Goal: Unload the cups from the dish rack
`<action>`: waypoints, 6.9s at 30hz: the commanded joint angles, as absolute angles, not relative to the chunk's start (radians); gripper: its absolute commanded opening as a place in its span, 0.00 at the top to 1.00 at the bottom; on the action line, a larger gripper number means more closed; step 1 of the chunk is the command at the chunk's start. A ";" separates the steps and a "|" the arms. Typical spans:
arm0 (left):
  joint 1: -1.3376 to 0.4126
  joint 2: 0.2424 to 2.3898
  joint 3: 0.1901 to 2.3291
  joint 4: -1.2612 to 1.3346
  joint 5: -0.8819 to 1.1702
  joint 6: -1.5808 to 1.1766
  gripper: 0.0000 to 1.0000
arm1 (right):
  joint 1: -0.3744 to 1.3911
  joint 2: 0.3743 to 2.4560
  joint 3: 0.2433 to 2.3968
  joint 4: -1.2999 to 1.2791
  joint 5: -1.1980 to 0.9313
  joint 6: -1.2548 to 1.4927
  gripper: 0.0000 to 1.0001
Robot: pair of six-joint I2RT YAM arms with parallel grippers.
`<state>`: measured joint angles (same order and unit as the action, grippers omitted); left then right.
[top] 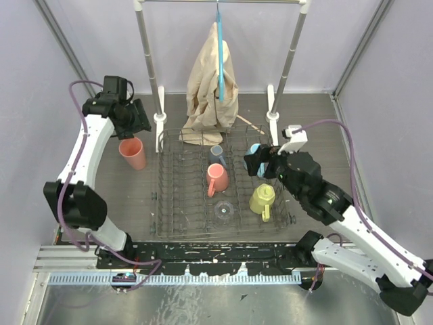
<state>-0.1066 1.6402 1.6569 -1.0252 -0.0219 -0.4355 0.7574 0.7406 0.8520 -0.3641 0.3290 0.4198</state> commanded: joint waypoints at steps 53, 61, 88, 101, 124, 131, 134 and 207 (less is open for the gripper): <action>-0.403 0.865 0.889 -0.522 0.080 -0.608 0.25 | 0.758 1.185 0.834 -0.753 0.230 0.534 0.08; -0.402 0.862 0.884 -0.525 0.081 -0.610 0.24 | 0.757 1.193 0.814 -0.708 0.262 0.535 0.11; -0.402 0.861 0.930 -0.571 0.096 -0.630 0.25 | 0.757 0.970 1.120 -0.862 0.265 0.521 0.99; -0.402 0.799 0.758 -0.198 0.400 -0.854 0.23 | 0.757 0.797 1.004 -0.360 -0.028 0.522 1.00; -0.410 0.666 0.523 0.524 0.675 -1.161 0.31 | 0.756 0.915 0.816 0.420 -0.369 0.847 1.00; -0.430 0.710 0.521 0.612 0.738 -1.199 0.32 | 0.756 0.970 0.829 0.462 -0.413 0.866 0.99; -0.455 0.722 0.521 0.638 0.742 -1.198 0.34 | 0.756 0.989 0.830 0.476 -0.426 0.875 0.99; -0.020 1.051 1.467 -1.040 -0.332 -0.572 1.00 | 0.694 0.533 0.749 -0.139 -0.067 0.447 0.04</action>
